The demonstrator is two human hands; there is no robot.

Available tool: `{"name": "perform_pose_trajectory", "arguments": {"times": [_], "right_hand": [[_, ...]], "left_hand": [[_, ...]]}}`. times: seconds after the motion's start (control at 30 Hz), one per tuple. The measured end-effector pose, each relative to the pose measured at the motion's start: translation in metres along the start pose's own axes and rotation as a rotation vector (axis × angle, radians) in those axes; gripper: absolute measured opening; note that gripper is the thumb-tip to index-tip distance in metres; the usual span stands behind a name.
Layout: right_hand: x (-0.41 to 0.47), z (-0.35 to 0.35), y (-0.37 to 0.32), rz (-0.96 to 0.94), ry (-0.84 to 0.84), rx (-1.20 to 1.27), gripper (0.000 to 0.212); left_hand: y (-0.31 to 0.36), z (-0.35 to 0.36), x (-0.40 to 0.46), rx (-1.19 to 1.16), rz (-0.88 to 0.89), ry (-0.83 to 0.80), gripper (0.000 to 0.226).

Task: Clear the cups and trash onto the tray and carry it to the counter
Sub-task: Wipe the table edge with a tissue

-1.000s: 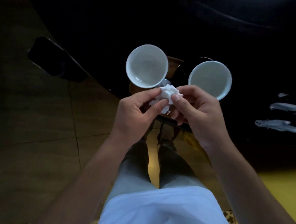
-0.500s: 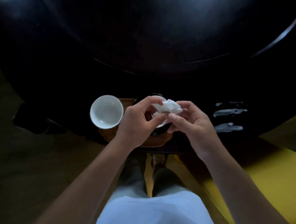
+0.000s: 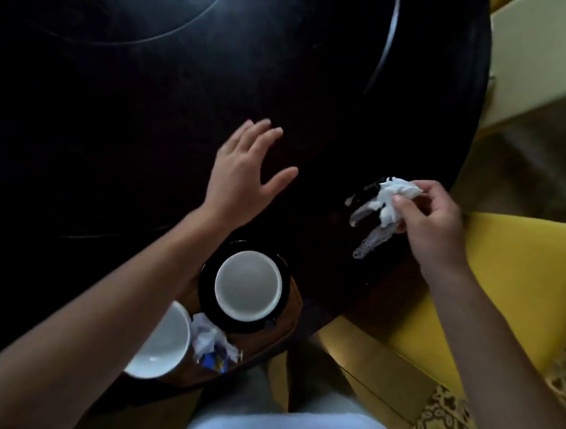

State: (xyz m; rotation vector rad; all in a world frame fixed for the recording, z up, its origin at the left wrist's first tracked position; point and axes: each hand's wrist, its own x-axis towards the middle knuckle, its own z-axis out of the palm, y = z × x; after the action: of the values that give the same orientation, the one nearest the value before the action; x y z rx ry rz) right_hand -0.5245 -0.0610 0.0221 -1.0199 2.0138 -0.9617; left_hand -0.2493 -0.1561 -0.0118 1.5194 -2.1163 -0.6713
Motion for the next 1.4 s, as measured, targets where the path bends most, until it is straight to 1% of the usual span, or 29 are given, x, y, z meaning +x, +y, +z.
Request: {"name": "perform_pose_trajectory", "arguments": {"times": [0.07,0.17,0.2,0.27,0.4,0.57,0.63,0.8,0.97,1.2,1.3,1.4], "right_hand": [[0.013,-0.005,0.016,-0.023,0.050,-0.129,0.013],[0.030,-0.005,0.032,-0.073,0.072,-0.268,0.011],[0.035,-0.004,0.038,-0.072,0.084,-0.305,0.011],[0.047,-0.001,0.046,-0.057,0.100,-0.363,0.012],[0.064,0.010,0.056,-0.023,0.130,-0.392,0.013],[0.090,0.018,0.061,0.002,0.242,-0.443,0.020],[0.098,0.020,0.063,0.012,0.239,-0.489,0.021],[0.111,0.024,0.065,-0.035,0.198,-0.623,0.016],[0.117,0.030,0.065,-0.049,0.168,-0.689,0.020],[0.083,0.052,0.067,-0.075,0.138,-0.719,0.019],[0.051,0.069,0.066,-0.120,0.097,-0.680,0.020],[0.024,0.082,0.064,-0.118,0.043,-0.628,0.022]], "left_hand": [[-0.020,0.009,0.031,0.151,0.022,-0.083,0.072],[-0.046,0.019,0.057,0.325,0.030,-0.203,0.076],[-0.052,0.021,0.059,0.372,0.034,-0.226,0.077],[-0.060,0.026,0.059,0.425,0.043,-0.219,0.078],[-0.063,0.029,0.058,0.439,0.060,-0.199,0.077],[-0.067,0.032,0.058,0.422,0.057,-0.161,0.075],[-0.067,0.032,0.058,0.418,0.055,-0.152,0.074],[-0.068,0.035,0.061,0.414,0.060,-0.134,0.073],[-0.068,0.039,0.063,0.417,0.064,-0.128,0.073],[-0.068,0.038,0.064,0.424,0.054,-0.143,0.073],[-0.068,0.038,0.063,0.419,0.057,-0.140,0.072],[-0.069,0.038,0.063,0.427,0.065,-0.139,0.072]]}}
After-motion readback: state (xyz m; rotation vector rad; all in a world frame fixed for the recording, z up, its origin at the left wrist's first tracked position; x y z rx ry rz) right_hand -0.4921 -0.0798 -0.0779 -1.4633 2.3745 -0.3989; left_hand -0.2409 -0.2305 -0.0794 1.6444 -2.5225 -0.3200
